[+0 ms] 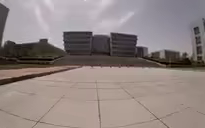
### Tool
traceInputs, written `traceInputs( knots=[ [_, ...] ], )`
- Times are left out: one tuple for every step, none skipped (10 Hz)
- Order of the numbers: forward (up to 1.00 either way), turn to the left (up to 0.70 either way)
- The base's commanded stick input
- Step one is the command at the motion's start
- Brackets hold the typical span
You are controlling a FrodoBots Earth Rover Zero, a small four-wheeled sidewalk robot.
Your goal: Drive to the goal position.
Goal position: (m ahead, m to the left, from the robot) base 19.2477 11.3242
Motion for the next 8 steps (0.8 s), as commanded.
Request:
traceInputs(
  knots=[
    [1.0,0.0],
    [1.0,0.0],
    [1.0,0.0],
    [1.0,0.0],
    [1.0,0.0],
    [1.0,0.0],
    [1.0,0.0],
    [1.0,0.0]
  ],
)
